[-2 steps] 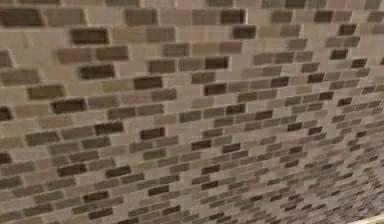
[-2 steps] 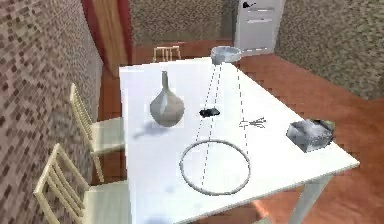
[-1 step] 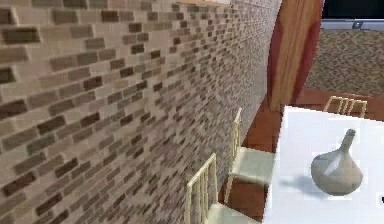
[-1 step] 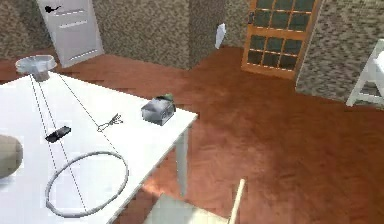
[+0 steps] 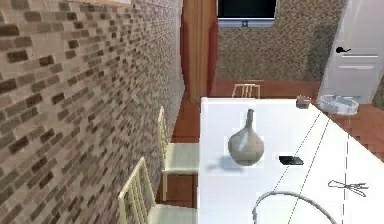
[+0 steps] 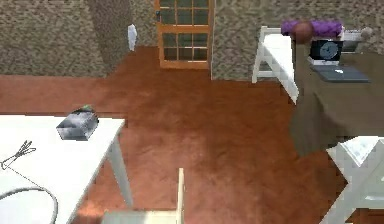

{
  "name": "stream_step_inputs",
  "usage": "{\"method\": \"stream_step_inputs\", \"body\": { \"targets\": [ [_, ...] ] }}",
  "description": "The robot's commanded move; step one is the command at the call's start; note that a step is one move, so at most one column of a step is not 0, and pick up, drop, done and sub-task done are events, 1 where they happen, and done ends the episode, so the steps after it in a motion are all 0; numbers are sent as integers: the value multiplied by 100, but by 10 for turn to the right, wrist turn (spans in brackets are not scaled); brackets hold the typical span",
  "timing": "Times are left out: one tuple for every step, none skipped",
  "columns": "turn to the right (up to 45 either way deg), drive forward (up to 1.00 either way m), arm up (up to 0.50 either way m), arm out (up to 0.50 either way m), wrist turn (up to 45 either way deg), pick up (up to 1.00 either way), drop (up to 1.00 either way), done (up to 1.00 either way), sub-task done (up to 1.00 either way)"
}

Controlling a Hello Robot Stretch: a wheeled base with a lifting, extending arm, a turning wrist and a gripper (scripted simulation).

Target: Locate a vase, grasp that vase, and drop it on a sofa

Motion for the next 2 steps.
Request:
{"method": "stream_step_inputs", "body": {
  "targets": [
    [30,0,0,0,0,0,0,0,0],
    [0,5,0,0,0,0,0,0,0]
  ]
}}
